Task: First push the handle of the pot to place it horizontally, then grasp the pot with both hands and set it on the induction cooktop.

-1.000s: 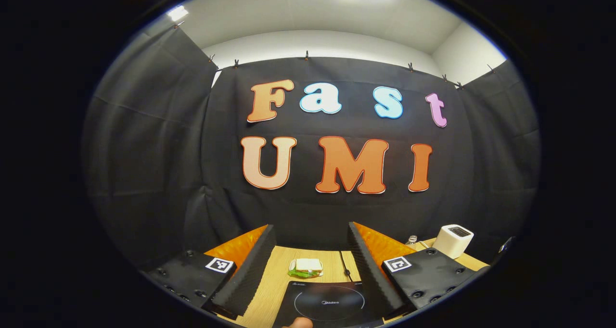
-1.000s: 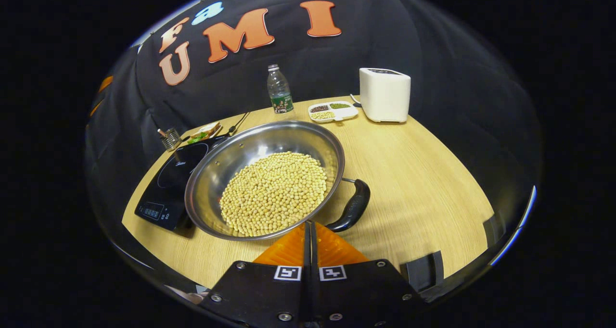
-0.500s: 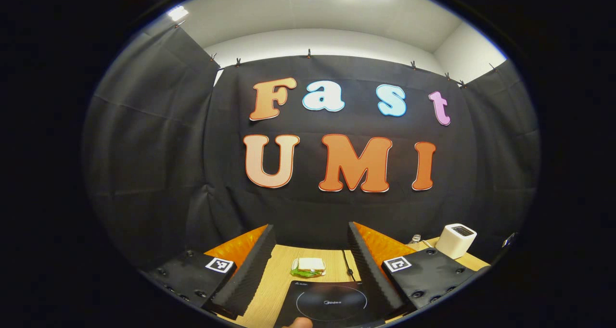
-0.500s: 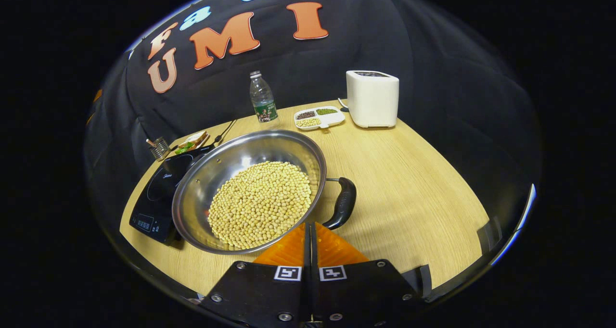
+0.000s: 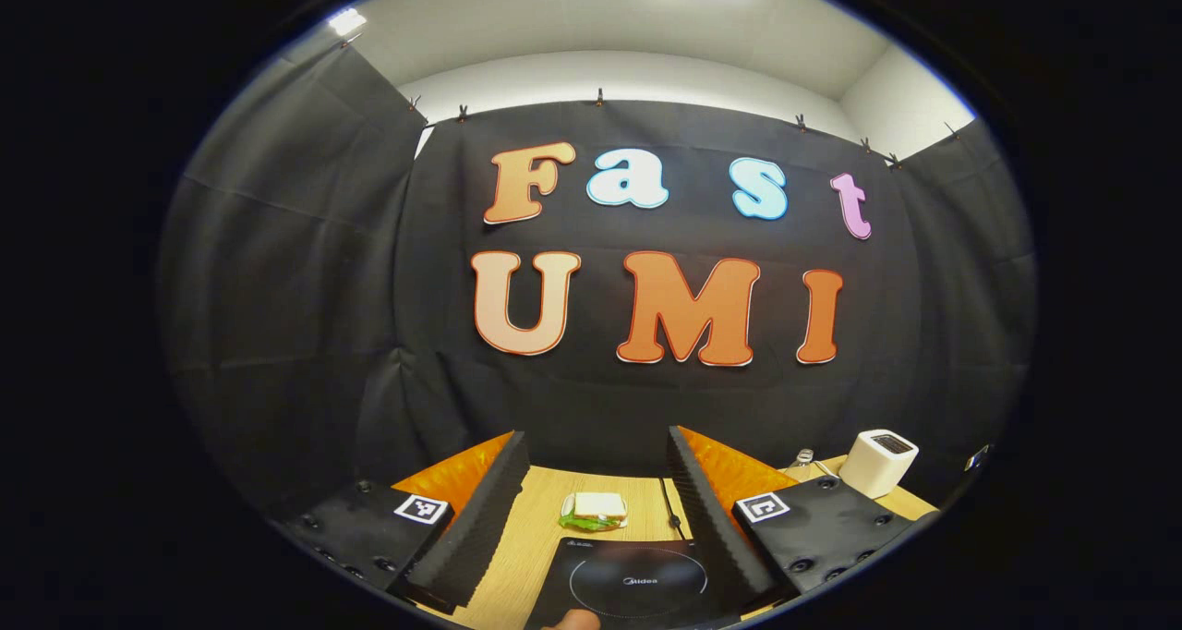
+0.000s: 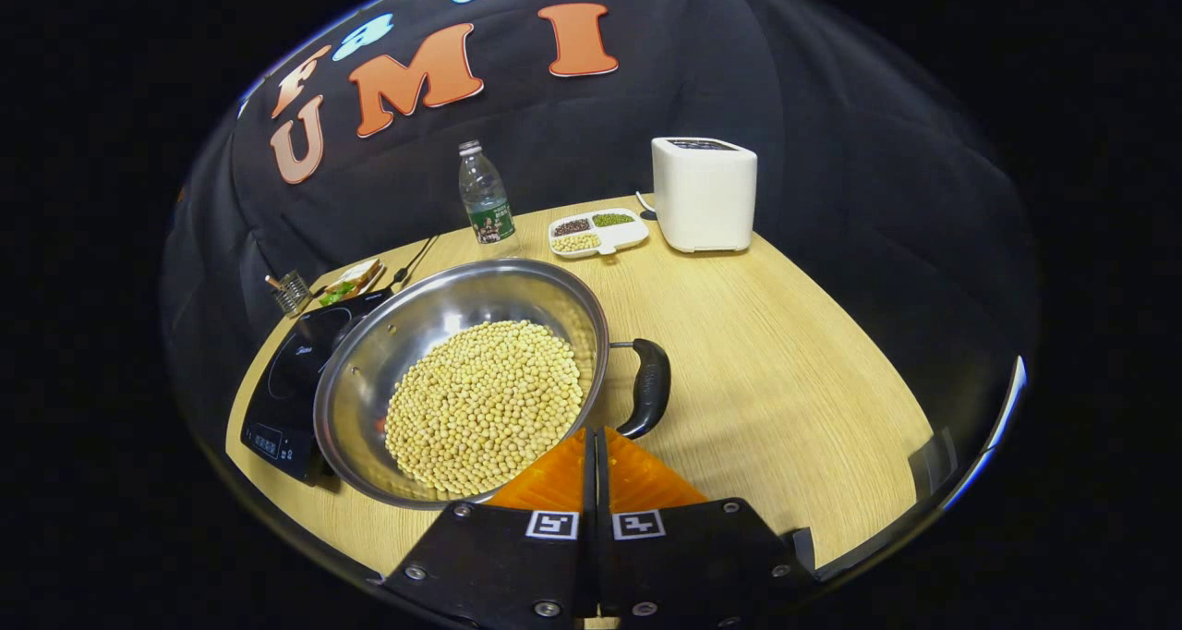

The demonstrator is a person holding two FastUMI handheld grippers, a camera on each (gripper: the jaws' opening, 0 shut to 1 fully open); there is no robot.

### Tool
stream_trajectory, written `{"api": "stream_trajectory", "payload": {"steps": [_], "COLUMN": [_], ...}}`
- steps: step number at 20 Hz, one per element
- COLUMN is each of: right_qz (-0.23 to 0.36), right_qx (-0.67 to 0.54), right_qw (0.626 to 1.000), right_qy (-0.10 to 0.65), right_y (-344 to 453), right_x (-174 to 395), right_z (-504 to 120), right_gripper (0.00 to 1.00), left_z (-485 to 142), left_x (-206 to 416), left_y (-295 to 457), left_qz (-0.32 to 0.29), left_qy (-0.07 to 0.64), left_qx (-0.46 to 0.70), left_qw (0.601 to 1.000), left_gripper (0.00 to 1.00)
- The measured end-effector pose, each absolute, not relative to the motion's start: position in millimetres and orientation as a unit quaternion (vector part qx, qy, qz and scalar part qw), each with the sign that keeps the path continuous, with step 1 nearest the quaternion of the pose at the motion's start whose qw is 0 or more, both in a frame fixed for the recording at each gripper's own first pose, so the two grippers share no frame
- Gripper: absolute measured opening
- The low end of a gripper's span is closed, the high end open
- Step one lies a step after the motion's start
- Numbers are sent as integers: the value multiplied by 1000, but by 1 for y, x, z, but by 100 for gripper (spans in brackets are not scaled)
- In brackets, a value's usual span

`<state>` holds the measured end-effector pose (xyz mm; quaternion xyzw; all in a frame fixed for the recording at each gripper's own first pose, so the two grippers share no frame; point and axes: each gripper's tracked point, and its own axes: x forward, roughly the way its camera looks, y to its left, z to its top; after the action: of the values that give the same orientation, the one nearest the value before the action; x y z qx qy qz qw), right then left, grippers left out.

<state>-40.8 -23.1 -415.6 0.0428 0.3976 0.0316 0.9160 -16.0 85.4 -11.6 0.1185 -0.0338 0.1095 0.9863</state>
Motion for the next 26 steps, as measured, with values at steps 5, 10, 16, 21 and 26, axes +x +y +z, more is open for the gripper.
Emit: {"api": "stream_trajectory", "payload": {"steps": [5,10,16,21,26], "right_qz": [23,15,7,5,9], "right_qx": [43,45,51,53,55], "right_qw": [916,917,918,919,920], "right_qy": [398,396,393,390,388], "right_y": [-25,-28,-32,-33,-34], "right_x": [-32,-23,-13,-2,2], "right_z": [-416,-417,-418,-420,-420], "right_gripper": [0,0,0,0,0], "left_z": [-13,-14,-19,-47,-91], "left_x": [-14,-12,-11,-4,7], "left_y": [87,91,87,76,56], "left_qz": [110,118,118,114,91], "left_qy": [-33,-34,-38,-25,0], "left_qx": [117,120,119,126,127], "left_qw": [986,985,985,985,988], "left_gripper": [98,99,98,98,97]}}
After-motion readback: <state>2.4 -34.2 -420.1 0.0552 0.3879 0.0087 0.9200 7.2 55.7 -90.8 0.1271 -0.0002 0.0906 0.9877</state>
